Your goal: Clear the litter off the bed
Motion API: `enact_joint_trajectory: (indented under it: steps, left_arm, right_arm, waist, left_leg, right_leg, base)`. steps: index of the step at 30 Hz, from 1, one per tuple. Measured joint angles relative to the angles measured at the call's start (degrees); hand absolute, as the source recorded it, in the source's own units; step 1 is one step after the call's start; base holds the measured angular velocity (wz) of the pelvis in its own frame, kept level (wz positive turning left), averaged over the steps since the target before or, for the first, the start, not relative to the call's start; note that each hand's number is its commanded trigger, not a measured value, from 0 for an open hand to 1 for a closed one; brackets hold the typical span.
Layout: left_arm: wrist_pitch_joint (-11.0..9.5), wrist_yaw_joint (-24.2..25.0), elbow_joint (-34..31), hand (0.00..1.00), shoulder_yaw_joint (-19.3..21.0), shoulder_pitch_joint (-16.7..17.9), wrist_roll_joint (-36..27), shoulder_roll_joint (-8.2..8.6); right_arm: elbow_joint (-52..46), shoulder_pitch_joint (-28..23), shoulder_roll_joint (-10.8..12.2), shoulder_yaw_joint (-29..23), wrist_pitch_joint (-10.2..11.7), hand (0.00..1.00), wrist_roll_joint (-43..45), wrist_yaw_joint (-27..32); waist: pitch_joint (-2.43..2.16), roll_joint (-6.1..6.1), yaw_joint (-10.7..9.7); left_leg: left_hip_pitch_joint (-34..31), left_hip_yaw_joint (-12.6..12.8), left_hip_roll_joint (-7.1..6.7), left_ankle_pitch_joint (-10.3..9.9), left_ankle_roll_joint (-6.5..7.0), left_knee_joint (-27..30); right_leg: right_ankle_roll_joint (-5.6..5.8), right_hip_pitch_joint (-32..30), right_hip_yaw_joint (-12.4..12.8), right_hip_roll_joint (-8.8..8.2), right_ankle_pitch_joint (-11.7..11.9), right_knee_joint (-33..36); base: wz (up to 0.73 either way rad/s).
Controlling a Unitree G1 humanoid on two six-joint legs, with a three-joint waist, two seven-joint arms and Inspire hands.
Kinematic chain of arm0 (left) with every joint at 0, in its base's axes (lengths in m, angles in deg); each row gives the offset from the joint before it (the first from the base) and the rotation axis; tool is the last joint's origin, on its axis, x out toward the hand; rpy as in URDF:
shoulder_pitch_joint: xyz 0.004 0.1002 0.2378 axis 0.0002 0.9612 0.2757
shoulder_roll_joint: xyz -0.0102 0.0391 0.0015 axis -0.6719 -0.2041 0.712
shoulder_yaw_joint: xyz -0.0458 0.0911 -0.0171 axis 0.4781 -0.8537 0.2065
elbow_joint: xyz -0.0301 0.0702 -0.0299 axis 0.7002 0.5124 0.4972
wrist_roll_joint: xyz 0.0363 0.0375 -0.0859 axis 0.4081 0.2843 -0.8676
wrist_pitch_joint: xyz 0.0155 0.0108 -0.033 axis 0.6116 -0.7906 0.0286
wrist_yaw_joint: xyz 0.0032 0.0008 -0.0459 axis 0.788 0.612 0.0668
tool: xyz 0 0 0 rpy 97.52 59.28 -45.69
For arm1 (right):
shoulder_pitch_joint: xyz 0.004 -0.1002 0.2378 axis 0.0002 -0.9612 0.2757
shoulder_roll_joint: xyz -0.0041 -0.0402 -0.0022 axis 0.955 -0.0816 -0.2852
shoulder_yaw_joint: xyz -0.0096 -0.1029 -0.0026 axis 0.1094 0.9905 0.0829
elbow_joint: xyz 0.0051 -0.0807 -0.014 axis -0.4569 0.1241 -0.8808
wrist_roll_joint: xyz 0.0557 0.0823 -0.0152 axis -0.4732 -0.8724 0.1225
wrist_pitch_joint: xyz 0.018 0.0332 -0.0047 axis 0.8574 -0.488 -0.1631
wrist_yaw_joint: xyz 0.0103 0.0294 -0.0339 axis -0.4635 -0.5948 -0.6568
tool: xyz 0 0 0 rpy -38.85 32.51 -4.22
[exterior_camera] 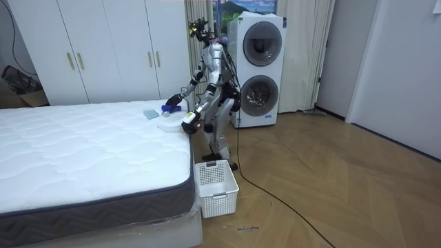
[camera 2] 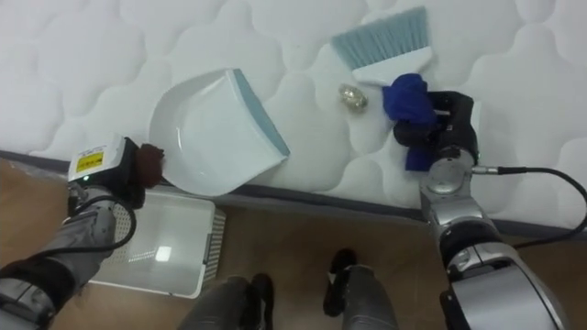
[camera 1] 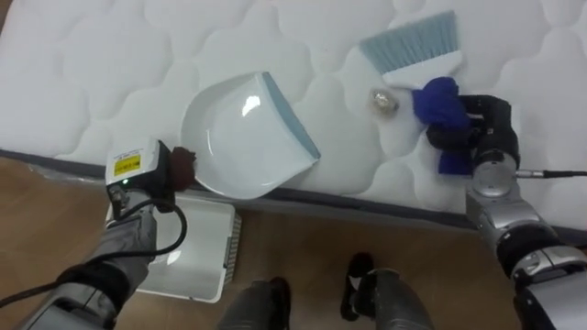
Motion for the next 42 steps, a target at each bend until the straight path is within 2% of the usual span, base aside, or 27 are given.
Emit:
enact_joint_trajectory:
  steps: [6,12,18,22,25,28,31,33,36,38,42]
  left_arm:
    - [0.49,0.62,-0.43,1.0,-0.17,0.02,-0.89,0.2]
    - [0.81,1.26,-1.14,1.0,-1.25,0.02,-2.19,0.2]
    - [0.81,1.65,-1.85,1.0,-1.94,0.02,-2.13,0.19]
    - [1.13,1.72,-1.96,1.0,-2.22,0.01,-1.85,0.16]
    - [1.23,1.71,-1.98,1.0,-2.31,-0.01,-1.83,0.05]
    - [2.17,1.78,-2.37,1.0,-2.33,-0.01,-0.41,-0.11]
    - [2.11,2.67,-3.34,1.0,-2.37,-0.02,0.59,-1.35]
    - [2.11,3.03,-4.45,1.0,-3.28,-0.14,0.72,-2.88]
    - [2.08,3.45,-4.46,1.0,-5.57,-0.84,0.71,-4.23]
    - [1.99,3.46,-4.48,1.0,-5.62,-1.05,0.75,-4.49]
    - [1.99,4.01,-5.87,1.0,-5.71,-1.1,1.99,-5.23]
  right_arm:
    - [-0.07,-0.32,-0.07,-0.06,0.03,1.0,1.58,-0.03]
    - [-0.11,-0.34,-0.44,-0.03,-0.14,1.0,1.59,0.74]
    - [0.63,-0.36,-0.46,0.03,-0.19,1.0,2.08,1.11]
    - [0.78,-0.12,-0.97,-0.04,-0.58,1.0,6.77,1.38]
    - [0.72,0.24,-2.05,0.12,-1.71,1.0,11.25,1.4]
    - [0.73,0.43,-3.26,0.1,-3.14,1.0,15.94,1.36]
    - [1.0,1.67,-4.89,0.19,-4.3,1.0,23.75,1.33]
    - [1.06,2.83,-6.77,0.88,-5.17,1.0,30.52,1.34]
    - [0.88,3.77,-9.12,3.53,-6.38,1.0,36.13,1.57]
    - [0.67,4.25,-9.62,4.27,-7.33,1.0,39.45,1.8]
    - [-0.54,5.98,-10.83,5.79,-8.51,1.0,49.6,1.9]
  waist:
    - [-0.02,-0.04,-0.48]
    - [-0.11,-0.2,-0.63]
    - [-0.25,-0.43,-0.64]
    - [-0.35,-0.63,-0.75]
    - [-0.55,-0.96,-0.91]
    - [-0.75,-2.21,-0.6]
    - [-0.72,-3.91,-0.62]
    - [-0.64,-4.93,-0.77]
    - [-0.43,-5.69,-0.8]
    - [-0.23,-6.07,-0.56]
    - [-0.22,-6.53,-0.3]
  left_leg:
    - [-0.07,-0.42,-0.16,-0.01,-0.01,0.46]
    - [-0.3,-0.42,-0.92,0.0,0.03,0.59]
    - [-0.03,-0.41,-0.95,0.01,0.05,0.59]
    - [-0.1,-0.46,-0.9,0.0,0.05,0.78]
    - [-0.07,-0.46,-0.92,0.0,0.05,0.91]
    - [-0.03,-0.2,-0.83,0.01,0.05,0.86]
    - [0.06,-0.15,-0.69,0.02,0.04,0.93]
    - [-0.12,-0.1,-0.43,-0.01,0.06,1.33]
    - [-0.05,-0.13,0.07,-0.09,0.18,1.58]
    - [-0.07,-0.1,0.19,-0.09,0.19,1.57]
    - [-0.39,0.51,0.71,0.0,0.36,1.25]
  right_leg:
    - [0.13,0.01,0.04,-0.57,-0.59,1.01]
    - [0.31,-0.38,0.05,-1.2,-0.89,1.69]
    - [0.39,-0.04,0.01,-1.23,-0.94,1.72]
    - [0.42,-0.12,0.49,-0.87,-0.92,1.67]
    - [0.45,-0.09,0.52,-0.86,-0.89,1.69]
    - [0.45,-0.25,0.77,-0.79,-0.81,1.77]
    - [0.35,-0.19,0.84,-0.63,-0.74,1.75]
    - [0.32,-0.15,0.74,-0.49,-0.58,1.67]
    - [0.38,0.3,0.61,-0.39,-0.32,1.38]
    - [0.42,0.43,0.61,-0.13,0.06,0.65]
    - [0.61,0.41,0.85,0.98,1.32,-1.32]
  base:
    - [0.07]
    - [0.02]
    - [0.01]
    - [0.0]
    - [0.0]
    - [-0.04]
    - [0.0]
    - [0.0]
    - [0.0]
    - [-0.04]
    - [-0.13]
